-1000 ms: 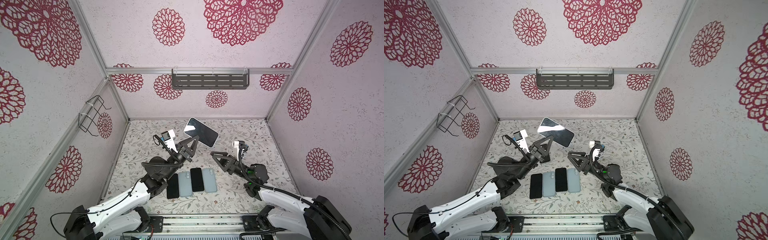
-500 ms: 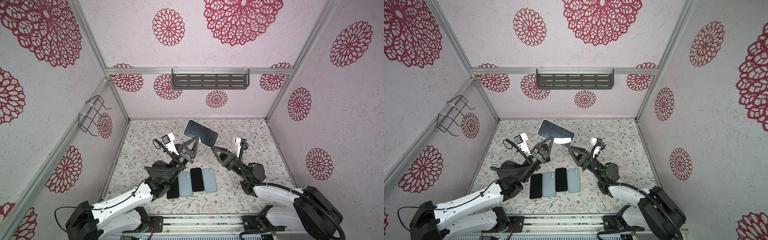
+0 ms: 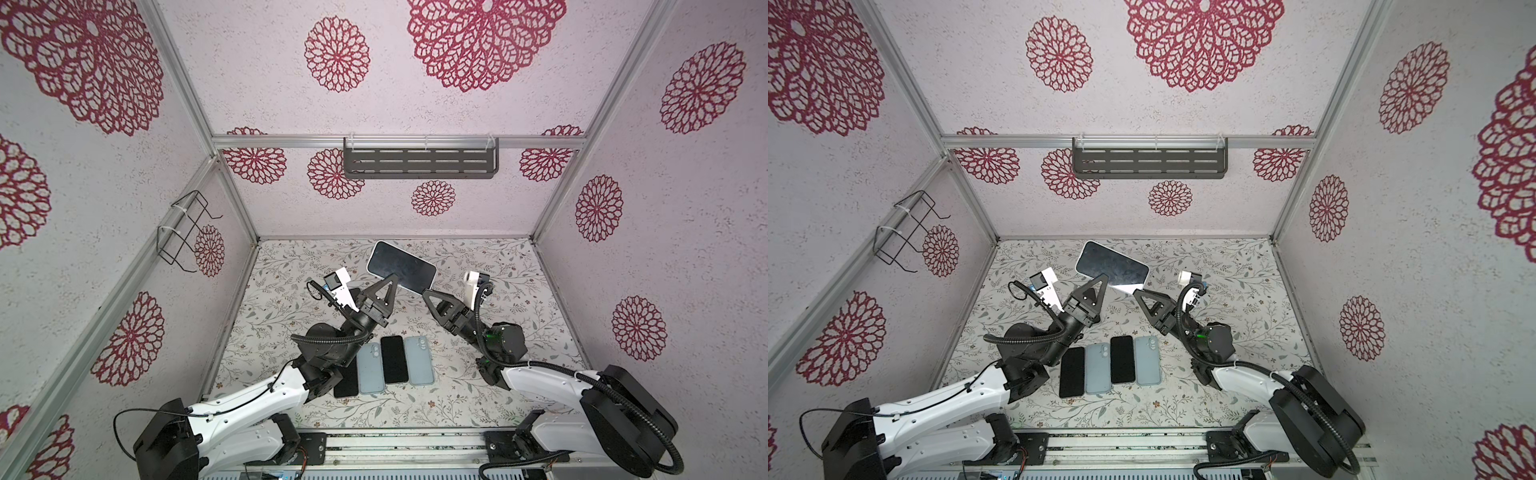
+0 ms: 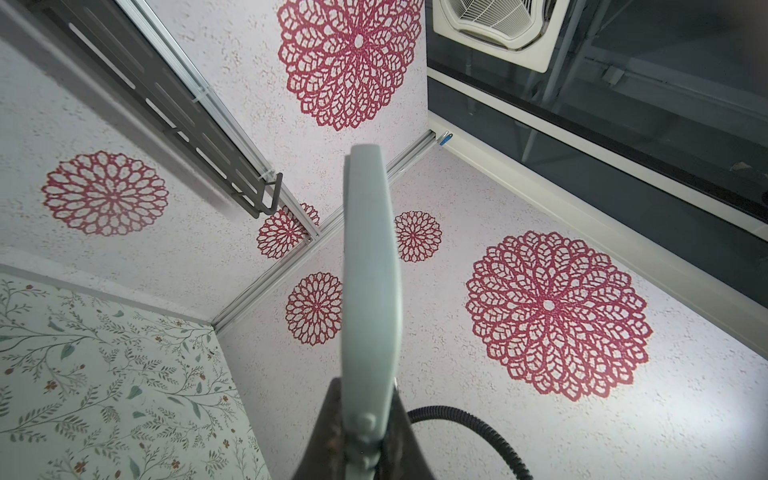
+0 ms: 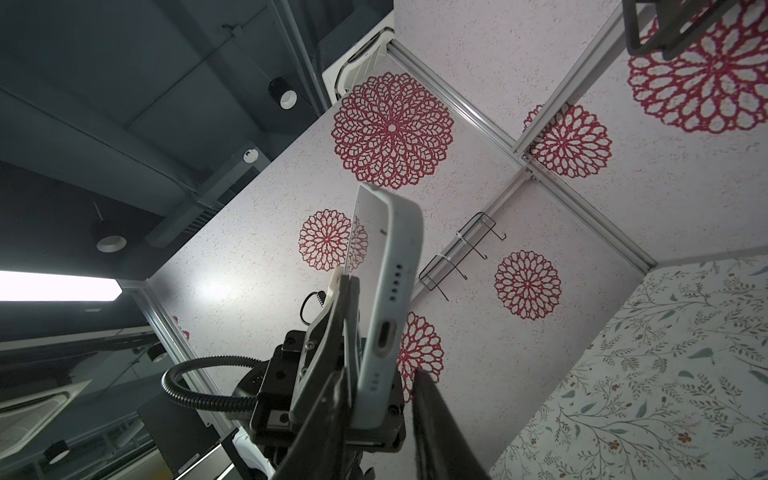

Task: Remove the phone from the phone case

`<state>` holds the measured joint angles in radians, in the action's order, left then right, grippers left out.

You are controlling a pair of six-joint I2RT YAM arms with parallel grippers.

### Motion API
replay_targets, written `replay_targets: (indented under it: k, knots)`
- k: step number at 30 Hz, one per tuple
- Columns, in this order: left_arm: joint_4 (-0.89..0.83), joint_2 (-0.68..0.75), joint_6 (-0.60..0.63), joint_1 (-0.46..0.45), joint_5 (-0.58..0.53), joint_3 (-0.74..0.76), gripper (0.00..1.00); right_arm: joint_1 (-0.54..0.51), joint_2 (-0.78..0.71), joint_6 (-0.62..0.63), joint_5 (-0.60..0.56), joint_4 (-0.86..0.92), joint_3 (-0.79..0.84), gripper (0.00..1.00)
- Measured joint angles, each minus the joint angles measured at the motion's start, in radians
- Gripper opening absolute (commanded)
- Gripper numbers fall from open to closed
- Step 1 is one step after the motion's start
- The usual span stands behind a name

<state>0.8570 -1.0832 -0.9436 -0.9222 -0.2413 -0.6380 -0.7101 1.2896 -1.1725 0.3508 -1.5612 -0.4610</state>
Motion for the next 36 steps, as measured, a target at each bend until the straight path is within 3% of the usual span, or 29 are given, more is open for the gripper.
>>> replay_targets:
  k: [5,12,14,17,24,36]
  knots:
    - [0.017,-0.004,-0.005,0.000,-0.008,0.000,0.00,-0.007,0.003,-0.023,-0.003,-0.010,-0.006,0.05]
    - [0.019,-0.004,-0.028,-0.001,-0.019,0.000,0.00,-0.013,0.003,-0.025,-0.003,-0.013,-0.008,0.04]
    - [0.013,-0.003,-0.038,-0.001,-0.027,0.000,0.00,-0.013,0.003,-0.025,-0.002,-0.012,-0.008,0.07]
    - [0.005,-0.003,-0.051,-0.002,-0.035,0.000,0.00,-0.013,0.003,-0.024,-0.002,-0.012,-0.004,0.21]
    - [-0.009,-0.004,-0.072,-0.005,-0.056,0.000,0.00,-0.019,0.003,-0.015,0.005,-0.005,-0.002,0.25]
    - [-0.002,-0.004,-0.098,-0.005,-0.061,0.000,0.00,-0.024,0.003,-0.024,0.008,-0.007,-0.002,0.00]
